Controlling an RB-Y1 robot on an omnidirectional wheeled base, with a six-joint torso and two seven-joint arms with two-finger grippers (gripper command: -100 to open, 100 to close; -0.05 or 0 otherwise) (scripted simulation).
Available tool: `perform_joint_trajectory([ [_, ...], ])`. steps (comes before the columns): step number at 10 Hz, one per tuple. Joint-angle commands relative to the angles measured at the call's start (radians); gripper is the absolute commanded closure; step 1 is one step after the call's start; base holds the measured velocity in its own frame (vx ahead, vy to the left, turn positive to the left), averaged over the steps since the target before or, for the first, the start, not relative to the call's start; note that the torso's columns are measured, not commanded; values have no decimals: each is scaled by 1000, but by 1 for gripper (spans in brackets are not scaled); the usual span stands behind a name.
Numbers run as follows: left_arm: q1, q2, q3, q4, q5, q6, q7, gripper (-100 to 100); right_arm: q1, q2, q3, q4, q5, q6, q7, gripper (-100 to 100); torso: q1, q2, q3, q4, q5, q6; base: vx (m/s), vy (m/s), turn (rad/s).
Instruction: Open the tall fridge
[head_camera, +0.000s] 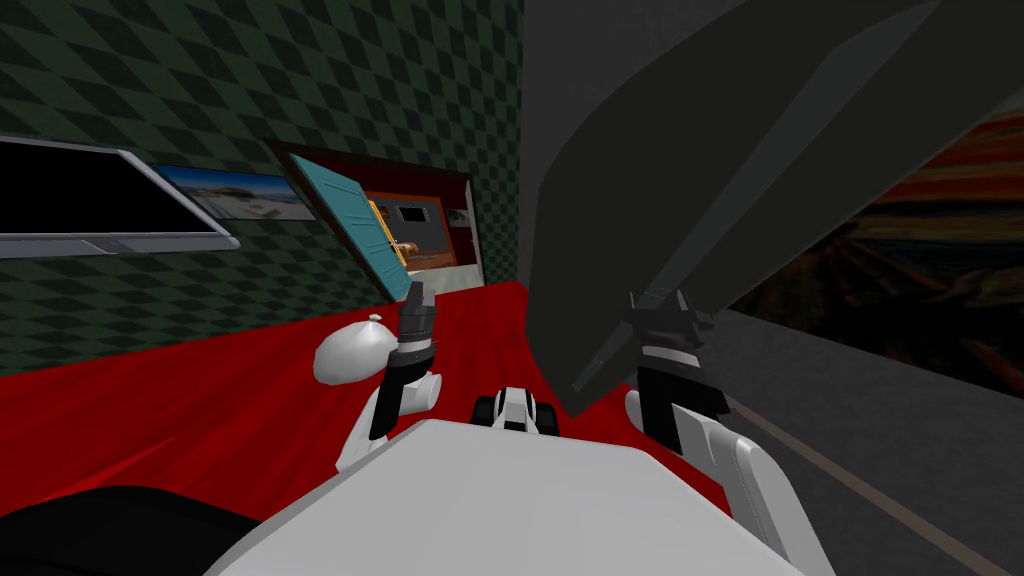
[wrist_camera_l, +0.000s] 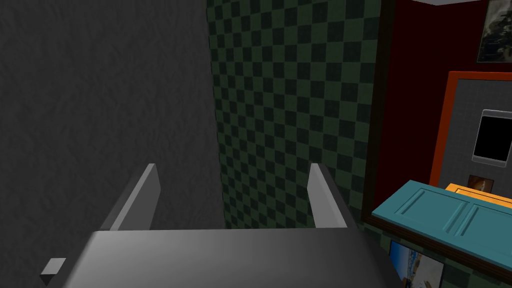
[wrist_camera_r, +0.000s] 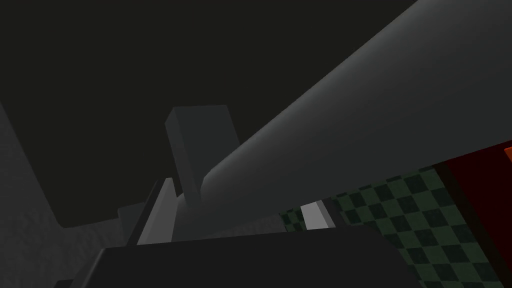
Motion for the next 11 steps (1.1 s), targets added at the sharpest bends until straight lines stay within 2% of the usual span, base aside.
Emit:
perform_joint_trajectory([
  [1, 0, 0, 0, 0, 0, 0, 0, 0, 6, 5, -9, -8, 15, 42, 11, 100, -1, -3, -3, 0, 0, -1, 41, 340, -125],
  [2, 0, 0, 0, 0, 0, 0, 0, 0, 9, 6, -12, -15, 22, 64, 16, 100, 1, -4, -4, 0, 1, -1, 14, 335, -121],
  [3, 0, 0, 0, 0, 0, 0, 0, 0, 9, 6, -12, -15, 22, 64, 16, 100, -1, -3, -4, 1, 2, -1, 55, 294, -56],
  [8, 0, 0, 0, 0, 0, 0, 0, 0, 19, 14, -30, -49, 56, 172, 41, 100, 1, -3, -4, 0, 2, -1, 30, 352, -102],
  [9, 0, 0, 0, 0, 0, 0, 0, 0, 16, 5, -28, -46, 44, 168, 39, 100, 0, -1, -3, 2, 3, 0, 2, 205, -61],
  [10, 0, 0, 0, 0, 0, 0, 0, 0, 4, 7, -43, -34, 63, 202, 38, 100, -13, 1, -3, 4, 2, -1, 51, 200, -9],
  [11, 0, 0, 0, 0, 0, 0, 0, 0, -13, 8, -58, -24, 83, 225, 37, 100, -11, -3, -5, 3, 0, 0, 107, 335, -24],
])
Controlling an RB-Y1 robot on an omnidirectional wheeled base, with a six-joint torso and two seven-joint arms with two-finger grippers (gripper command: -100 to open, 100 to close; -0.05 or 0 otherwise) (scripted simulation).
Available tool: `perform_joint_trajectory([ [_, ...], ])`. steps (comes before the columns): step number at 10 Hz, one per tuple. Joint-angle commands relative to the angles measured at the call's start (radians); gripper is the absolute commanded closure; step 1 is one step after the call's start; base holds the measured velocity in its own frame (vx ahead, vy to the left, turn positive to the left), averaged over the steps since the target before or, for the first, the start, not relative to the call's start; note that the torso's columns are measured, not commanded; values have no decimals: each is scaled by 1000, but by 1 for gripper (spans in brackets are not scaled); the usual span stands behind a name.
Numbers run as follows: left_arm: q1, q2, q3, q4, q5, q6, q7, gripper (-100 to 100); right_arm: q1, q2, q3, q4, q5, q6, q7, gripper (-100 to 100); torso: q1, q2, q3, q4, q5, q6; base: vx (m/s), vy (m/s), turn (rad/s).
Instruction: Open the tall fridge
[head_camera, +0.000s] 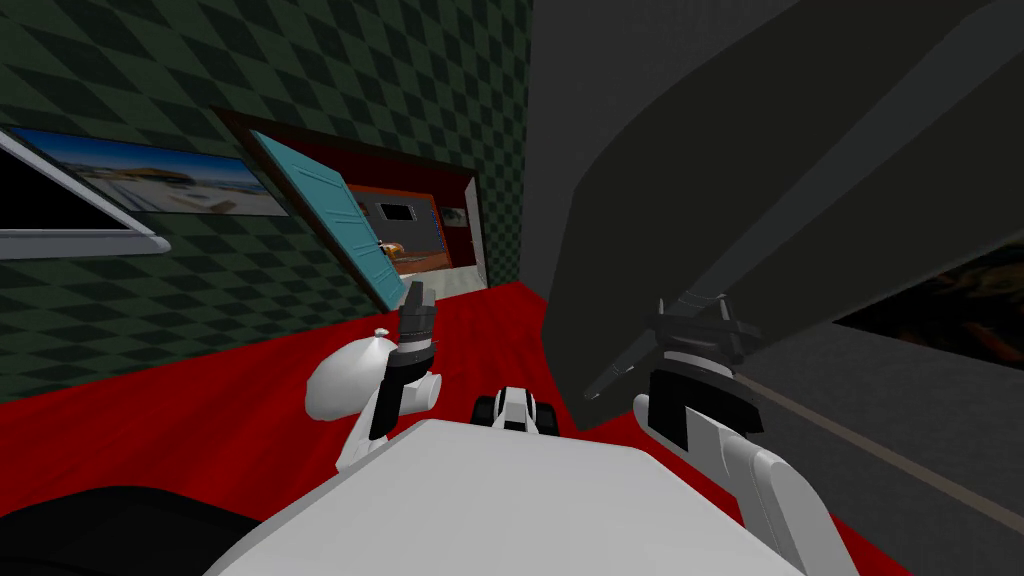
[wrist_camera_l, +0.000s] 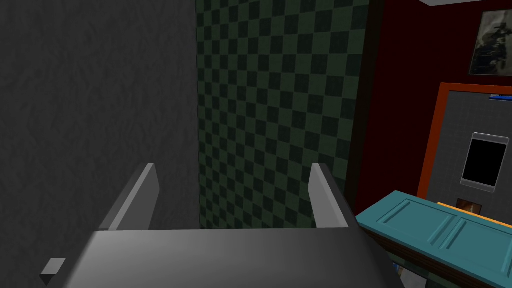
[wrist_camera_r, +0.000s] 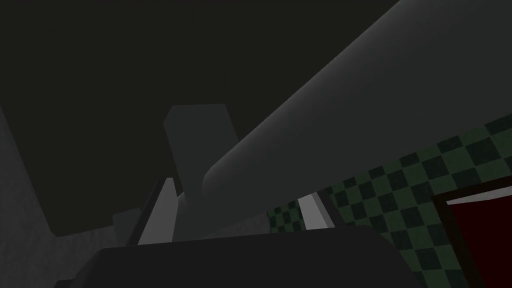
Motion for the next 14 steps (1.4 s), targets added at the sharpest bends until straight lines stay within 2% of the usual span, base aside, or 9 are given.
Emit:
perform_joint_trajectory([
  [1, 0, 0, 0, 0, 0, 0, 0, 0, -42, -5, -37, 21, 45, 64, 1, 100, 10, -4, -1, -3, 1, -1, 100, 378, -38],
  [5, 0, 0, 0, 0, 0, 0, 0, 0, -107, -2, -100, 60, 125, 155, -5, 100, 8, -5, -5, -4, 3, -4, 68, 409, 1],
  [6, 0, 0, 0, 0, 0, 0, 0, 0, -107, -2, -100, 60, 125, 155, -5, 100, 8, -4, -4, -2, 4, -3, 93, 280, -8],
  [9, 0, 0, 0, 0, 0, 0, 0, 0, -156, 0, -147, 89, 185, 224, -9, 100, 5, -4, -4, -2, 3, -3, 111, 268, -2],
  [10, 0, 0, 0, 0, 0, 0, 0, 0, -139, 4, -142, 88, 189, 203, -30, 100, 9, -6, -4, -3, 3, -3, 49, 158, -50],
  [11, 0, 0, 0, 0, 0, 0, 0, 0, -168, 0, -174, 116, 234, 261, -25, 100, 0, -1, -3, -1, 3, -3, 17, 136, 307],
  [12, 0, 0, 0, 0, 0, 0, 0, 0, -168, 0, -174, 116, 234, 262, -25, 100, 0, -3, -4, -2, 2, -6, 15, 114, 173],
  [13, 0, 0, 0, 0, 0, 0, 0, 0, -197, -4, -203, 140, 277, 304, -17, 100, 0, -5, -5, -3, 1, -3, 27, 122, 324],
  [14, 0, 0, 0, 0, 0, 0, 0, 0, -197, -4, -203, 140, 277, 313, -17, 100, 2, -9, -8, -4, 3, -7, 20, 91, 162],
])
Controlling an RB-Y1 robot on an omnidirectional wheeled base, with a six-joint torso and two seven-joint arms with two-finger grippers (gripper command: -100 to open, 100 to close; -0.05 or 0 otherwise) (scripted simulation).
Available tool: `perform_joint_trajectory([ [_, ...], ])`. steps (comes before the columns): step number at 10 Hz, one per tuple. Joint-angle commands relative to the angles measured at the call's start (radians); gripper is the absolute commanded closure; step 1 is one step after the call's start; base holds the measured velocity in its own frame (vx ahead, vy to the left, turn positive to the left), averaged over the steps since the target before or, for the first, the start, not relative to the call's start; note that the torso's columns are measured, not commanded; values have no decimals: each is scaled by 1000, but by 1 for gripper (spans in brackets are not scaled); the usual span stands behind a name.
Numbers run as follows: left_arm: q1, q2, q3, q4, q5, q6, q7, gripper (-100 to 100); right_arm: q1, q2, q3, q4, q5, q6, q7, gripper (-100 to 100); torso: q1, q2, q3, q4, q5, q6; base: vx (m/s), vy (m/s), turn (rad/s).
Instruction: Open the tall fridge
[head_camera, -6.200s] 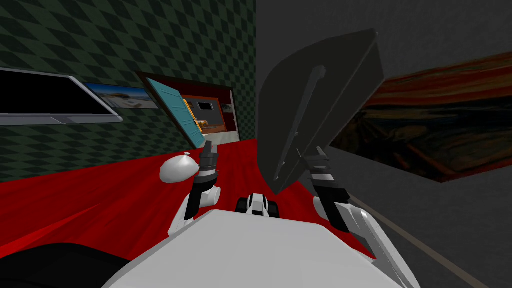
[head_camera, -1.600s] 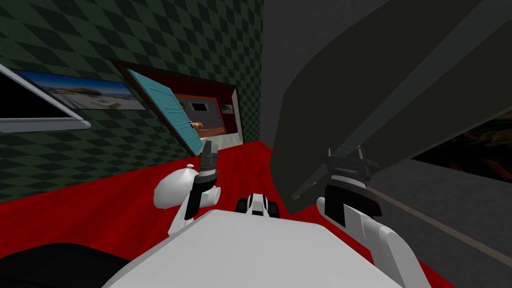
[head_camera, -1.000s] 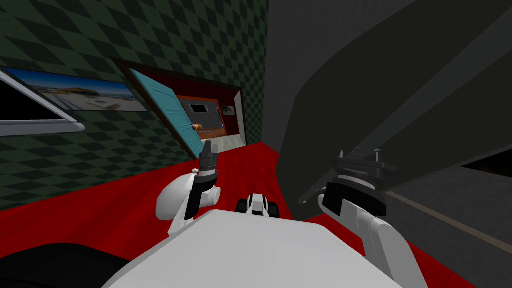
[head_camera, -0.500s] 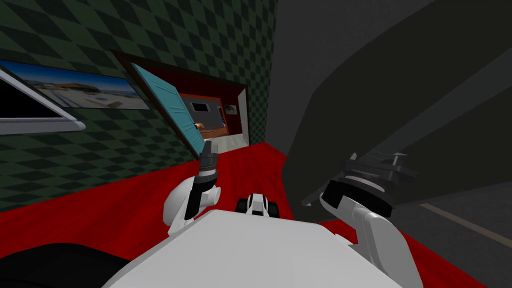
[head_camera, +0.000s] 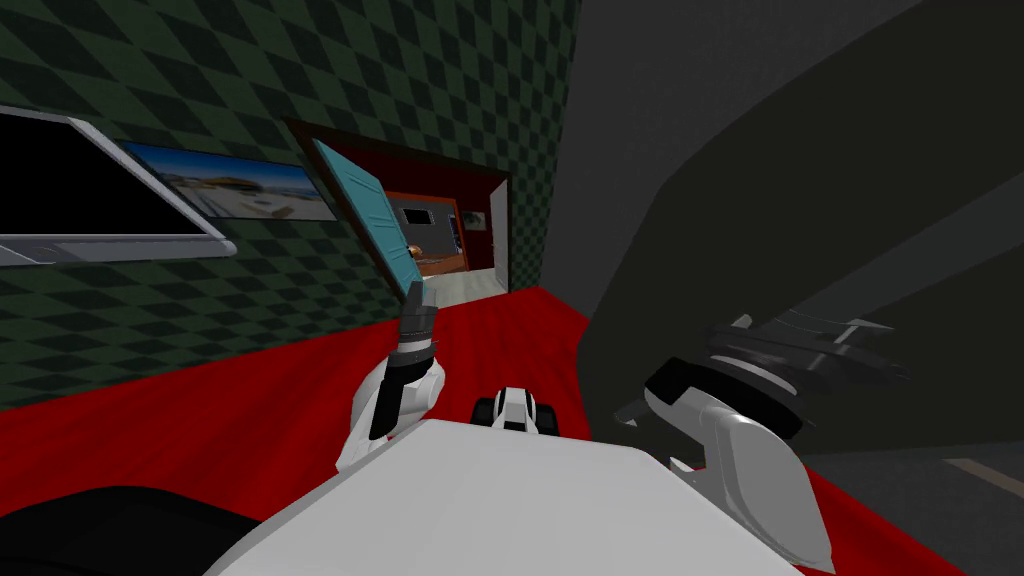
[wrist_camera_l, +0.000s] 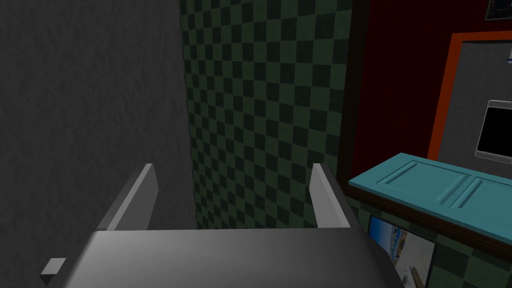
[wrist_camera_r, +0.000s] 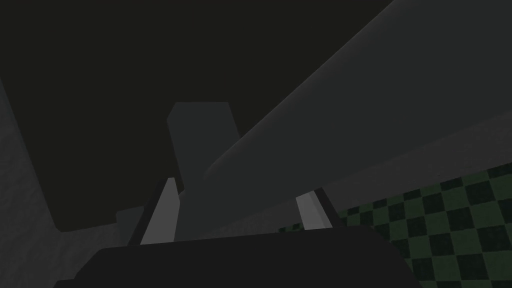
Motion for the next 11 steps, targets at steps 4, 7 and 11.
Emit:
perform_joint_trajectory([
  [4, 0, 0, 0, 0, 0, 0, 0, 0, -111, -15, -93, 89, 153, 170, 31, 100, 0, -7, -6, -3, 0, -1, 55, 151, 299],
  [7, 0, 0, 0, 0, 0, 0, 0, 0, -140, -19, -122, 113, 206, 231, 39, 100, -6, -8, -9, -3, 2, -4, 64, 107, 245],
  [11, 0, 0, 0, 0, 0, 0, 0, 0, -198, -27, -180, 162, 292, 333, 55, 100, -7, -6, -8, -2, 2, -2, 68, 101, 255],
])
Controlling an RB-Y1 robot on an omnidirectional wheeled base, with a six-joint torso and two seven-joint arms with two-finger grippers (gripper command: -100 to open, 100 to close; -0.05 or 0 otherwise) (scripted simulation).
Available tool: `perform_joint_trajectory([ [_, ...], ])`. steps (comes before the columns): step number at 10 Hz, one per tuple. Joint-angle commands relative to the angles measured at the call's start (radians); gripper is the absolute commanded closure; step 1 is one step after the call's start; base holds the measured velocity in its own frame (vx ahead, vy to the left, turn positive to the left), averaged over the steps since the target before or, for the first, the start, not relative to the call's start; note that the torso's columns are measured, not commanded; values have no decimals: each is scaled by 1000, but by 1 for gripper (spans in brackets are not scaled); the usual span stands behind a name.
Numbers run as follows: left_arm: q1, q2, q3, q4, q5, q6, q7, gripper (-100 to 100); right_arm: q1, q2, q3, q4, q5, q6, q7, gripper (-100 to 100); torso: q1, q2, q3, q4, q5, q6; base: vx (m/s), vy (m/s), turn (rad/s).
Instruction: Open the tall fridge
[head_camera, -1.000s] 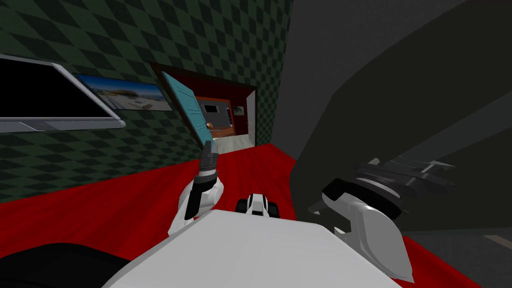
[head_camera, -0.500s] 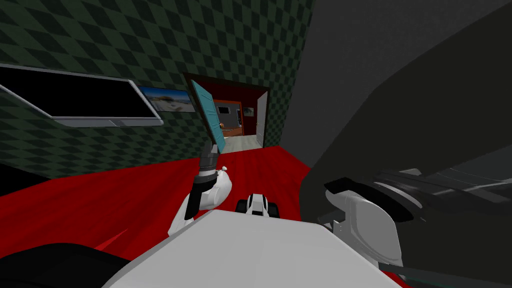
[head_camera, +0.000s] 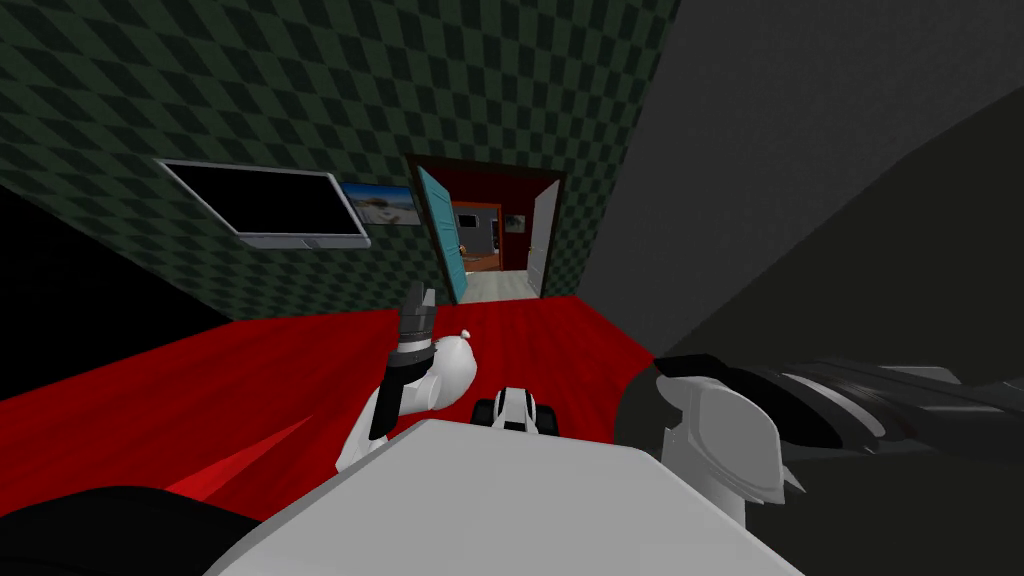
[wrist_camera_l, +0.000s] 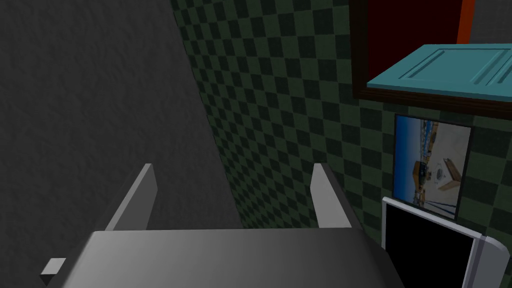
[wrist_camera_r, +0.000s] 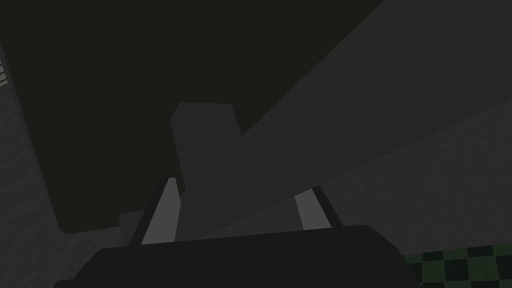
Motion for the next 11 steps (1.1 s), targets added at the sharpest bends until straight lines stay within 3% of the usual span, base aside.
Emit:
perform_joint_trajectory([
  [1, 0, 0, 0, 0, 0, 0, 0, 0, -50, -19, -39, 42, 69, 63, 11, 100, -1, 1, 1, 1, 0, 2, 94, 120, 363],
  [2, 0, 0, 0, 0, 0, 0, 0, 0, -48, -12, -29, 18, 41, 56, 40, -100, 0, 3, 2, 1, 0, 2, 23, 51, 146],
  [5, 0, 0, 0, 0, 0, 0, 0, 0, -96, -26, -24, -10, 32, 73, 134, -100, -2, 30, 25, 11, -6, 15, -52, -28, 80],
  [11, 0, 0, 0, 0, 0, 0, 0, 0, -176, -50, -15, -57, 17, 101, 291, -100, 10, 17, 18, 5, -4, 11, -50, -35, 70],
])
